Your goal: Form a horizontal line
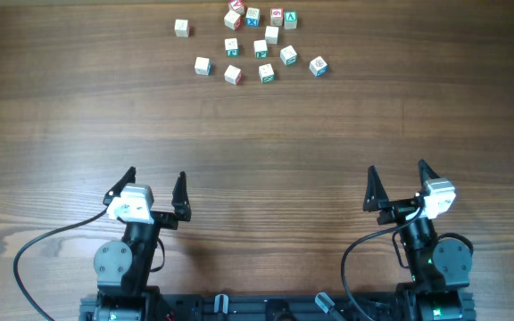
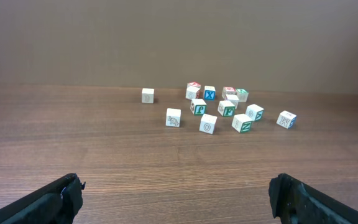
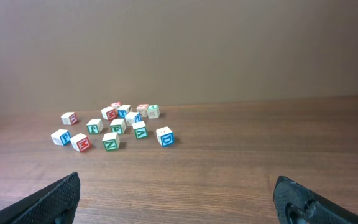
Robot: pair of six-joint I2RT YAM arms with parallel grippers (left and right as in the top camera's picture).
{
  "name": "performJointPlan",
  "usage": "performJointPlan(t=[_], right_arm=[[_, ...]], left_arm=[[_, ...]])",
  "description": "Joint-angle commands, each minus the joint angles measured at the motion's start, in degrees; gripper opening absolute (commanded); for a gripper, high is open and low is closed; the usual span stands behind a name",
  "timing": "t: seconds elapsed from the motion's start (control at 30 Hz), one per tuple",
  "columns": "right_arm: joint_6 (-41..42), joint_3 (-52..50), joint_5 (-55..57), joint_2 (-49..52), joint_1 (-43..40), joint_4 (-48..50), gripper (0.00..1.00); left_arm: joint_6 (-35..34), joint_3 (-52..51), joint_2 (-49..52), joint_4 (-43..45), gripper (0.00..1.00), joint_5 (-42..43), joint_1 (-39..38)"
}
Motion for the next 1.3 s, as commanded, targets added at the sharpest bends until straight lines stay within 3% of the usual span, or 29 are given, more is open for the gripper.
performJointPlan(t=[0.0,0.73,0.93,1.27], right_arm=[[-1.09,-0.07,0.0,-0.11,0.28,0.31,1.0],[-1.07,-0.07,0.0,-0.11,0.28,0.31,1.0],[-1.09,-0.07,-0.02,-0.11,0.28,0.31,1.0],[-1.09,-0.07,0.0,-0.11,0.28,0.31,1.0]], left_arm=[[-0.39,-0.37,-0.57,-0.24,1.0,-0.96,0.22],[-0.33,-0.37,-0.57,-0.11,1.0,-3.87,0.22],[-0.39,0.17,-0.57,5.57,1.0,-1.07,0.09],[-0.37,18.21,6.49,-5.49,1.0,0.79,0.07]])
